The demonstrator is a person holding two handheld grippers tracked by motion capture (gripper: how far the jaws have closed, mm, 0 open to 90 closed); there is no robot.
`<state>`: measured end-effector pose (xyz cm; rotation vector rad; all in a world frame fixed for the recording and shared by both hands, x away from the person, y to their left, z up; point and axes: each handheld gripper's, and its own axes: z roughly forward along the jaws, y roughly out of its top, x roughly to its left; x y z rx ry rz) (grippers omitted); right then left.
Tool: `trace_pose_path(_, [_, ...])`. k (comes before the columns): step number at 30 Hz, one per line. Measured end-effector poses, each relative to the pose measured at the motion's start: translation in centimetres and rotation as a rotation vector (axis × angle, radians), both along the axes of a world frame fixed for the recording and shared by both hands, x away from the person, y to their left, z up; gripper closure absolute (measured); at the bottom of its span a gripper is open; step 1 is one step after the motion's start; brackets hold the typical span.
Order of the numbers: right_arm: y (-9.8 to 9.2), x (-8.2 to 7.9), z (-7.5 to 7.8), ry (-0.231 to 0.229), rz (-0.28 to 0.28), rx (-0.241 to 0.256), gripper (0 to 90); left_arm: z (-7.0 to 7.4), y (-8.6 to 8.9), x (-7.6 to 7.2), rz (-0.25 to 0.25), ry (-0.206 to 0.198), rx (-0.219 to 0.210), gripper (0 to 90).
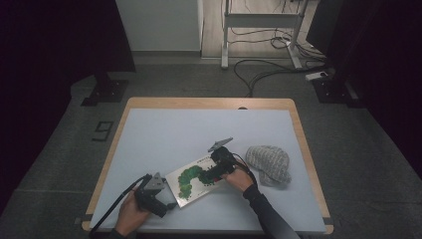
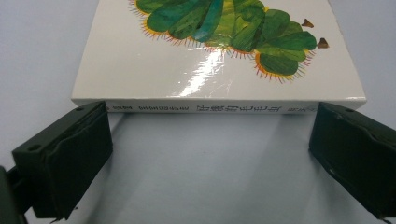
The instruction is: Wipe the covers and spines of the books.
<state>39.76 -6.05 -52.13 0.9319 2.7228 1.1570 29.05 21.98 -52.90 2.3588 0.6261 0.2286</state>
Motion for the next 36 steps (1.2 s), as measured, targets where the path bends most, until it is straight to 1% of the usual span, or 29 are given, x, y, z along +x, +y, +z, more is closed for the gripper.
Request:
trace_pose_path(1, [0.0, 0.0, 0.0, 0.009, -0.004, 0.003, 11.7, 0.0, 0.0, 0.0, 0.000, 0.000, 0.000, 0.0])
trace_pose_path(5, [-0.3, 0.3, 0.2, 0.049, -0.018, 0.047, 11.7, 0.0, 0.0, 0.0, 0.000, 0.000, 0.000, 0.0])
trace_pose_path(9, [-0.6, 0.3, 0.8, 0.063, -0.034, 0.084, 11.8, 0.0, 0.0, 0.0, 0.000, 0.000, 0.000, 0.0])
trace_pose_path(11, [-0.8, 0.2, 1.2, 0.057, -0.036, 0.104, 11.8, 0.0, 0.0, 0.0, -0.001, 0.000, 0.000, 0.0])
trace_pose_path(12, [-0.9, 0.2, 1.4, 0.056, -0.041, 0.123, 11.8, 0.0, 0.0, 0.0, 0.000, 0.000, 0.000, 0.0])
trace_pose_path(16, [-1.3, 0.0, 1.8, 0.073, -0.053, 0.167, 11.9, 0.0, 0.0, 0.0, -0.001, 0.000, 0.001, 0.0])
trace_pose_path(17, [-1.4, -0.2, 1.9, 0.080, -0.053, 0.176, 11.9, 0.0, 0.0, 0.0, -0.001, 0.000, 0.001, 0.0])
trace_pose_path(19, [-1.7, -0.4, 1.9, 0.080, -0.051, 0.184, 12.4, 0.0, 0.0, 0.0, 0.000, -0.001, 0.001, 0.0])
trace_pose_path(22, [-1.8, -0.8, 1.9, 0.131, -0.013, 0.226, 13.0, 0.0, 0.0, 0.0, 0.000, 0.000, 0.000, 0.0])
trace_pose_path(25, [-1.5, -1.4, 1.9, 0.094, 0.001, 0.179, 12.6, 0.0, 0.0, 0.0, 0.000, 0.000, 0.000, 0.0])
trace_pose_path(26, [-1.5, -1.4, 1.9, 0.091, 0.007, 0.170, 12.7, 0.0, 0.0, 0.0, 0.000, -0.001, 0.000, 0.0])
trace_pose_path(29, [-1.7, -1.4, 2.1, 0.088, 0.031, 0.139, 16.2, 0.0, 0.0, 0.0, 0.000, 0.000, 0.000, 0.0])
trace_pose_path(30, [-1.8, -1.4, 2.2, 0.089, 0.038, 0.138, 16.3, 0.0, 0.0, 0.0, 0.000, 0.000, 0.000, 0.0])
trace_pose_path(31, [-2.0, -1.3, 2.2, 0.097, 0.052, 0.145, 16.3, 0.0, 0.0, 0.0, 0.000, -0.001, 0.000, 0.0])
trace_pose_path(32, [-2.1, -1.3, 2.3, 0.105, 0.069, 0.141, 16.3, 0.0, 0.0, 0.0, 0.000, 0.000, 0.000, 0.0])
trace_pose_path(33, [-2.1, -1.3, 2.3, 0.104, 0.082, 0.132, 16.4, 0.0, 0.0, 0.0, 0.000, -0.001, 0.002, 0.0])
trace_pose_path(35, [-2.2, -1.4, 2.4, 0.113, 0.127, 0.103, 16.5, 0.0, 0.0, 0.0, 0.000, 0.000, 0.000, 0.0])
trace_pose_path(36, [-2.2, -1.5, 2.4, 0.111, 0.137, 0.092, 17.7, 0.0, 0.0, 0.0, 0.000, -0.001, 0.001, 0.0])
